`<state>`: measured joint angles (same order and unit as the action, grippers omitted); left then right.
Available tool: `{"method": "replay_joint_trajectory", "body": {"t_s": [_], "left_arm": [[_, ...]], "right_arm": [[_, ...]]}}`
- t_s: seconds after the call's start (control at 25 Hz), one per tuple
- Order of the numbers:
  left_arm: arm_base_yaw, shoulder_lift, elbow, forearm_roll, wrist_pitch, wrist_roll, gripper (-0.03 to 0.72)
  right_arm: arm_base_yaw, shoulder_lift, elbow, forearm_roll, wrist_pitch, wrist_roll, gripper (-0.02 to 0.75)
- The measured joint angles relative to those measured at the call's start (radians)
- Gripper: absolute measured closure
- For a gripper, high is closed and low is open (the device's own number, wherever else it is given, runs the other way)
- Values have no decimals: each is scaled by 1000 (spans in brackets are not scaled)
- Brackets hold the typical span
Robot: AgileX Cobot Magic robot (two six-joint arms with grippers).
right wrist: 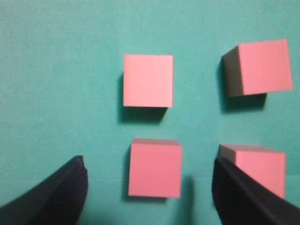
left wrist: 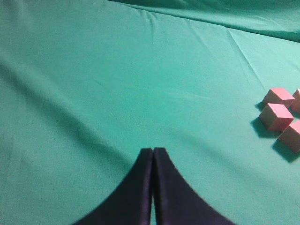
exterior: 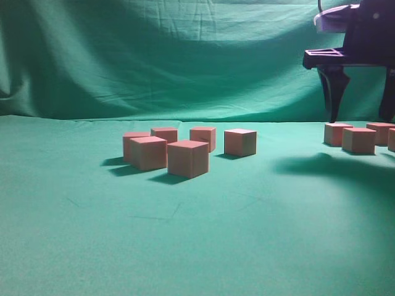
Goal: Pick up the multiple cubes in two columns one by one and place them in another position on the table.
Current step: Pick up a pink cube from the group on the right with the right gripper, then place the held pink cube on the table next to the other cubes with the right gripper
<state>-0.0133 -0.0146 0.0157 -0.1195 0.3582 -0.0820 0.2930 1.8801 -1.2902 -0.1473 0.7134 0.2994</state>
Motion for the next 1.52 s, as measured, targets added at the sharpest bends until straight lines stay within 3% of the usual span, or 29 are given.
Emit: {"method": "replay_joint_trajectory", "body": {"t_s": [0.36, 0.6, 0.64, 0.88, 1.12, 1.32, 1.52], "left_arm": [[0, 0, 0, 0, 0, 0, 688], [0, 0, 0, 0, 0, 0, 688], [0, 0, 0, 0, 0, 0, 688], [0, 0, 0, 0, 0, 0, 688], [0, 0, 0, 0, 0, 0, 688], [0, 0, 0, 0, 0, 0, 688], [0, 0, 0, 0, 0, 0, 688]], "right_arm": [[0, 79, 0, 2, -61, 0, 188], [0, 93, 0, 0, -56, 0, 481], [0, 93, -4, 0, -45, 0, 489], [0, 72, -116, 6, 140, -23, 479], [40, -93, -157, 19, 311, -52, 479], [142, -220, -144, 19, 437, -80, 479], [302, -323, -1, 26, 422, -80, 479]]}}
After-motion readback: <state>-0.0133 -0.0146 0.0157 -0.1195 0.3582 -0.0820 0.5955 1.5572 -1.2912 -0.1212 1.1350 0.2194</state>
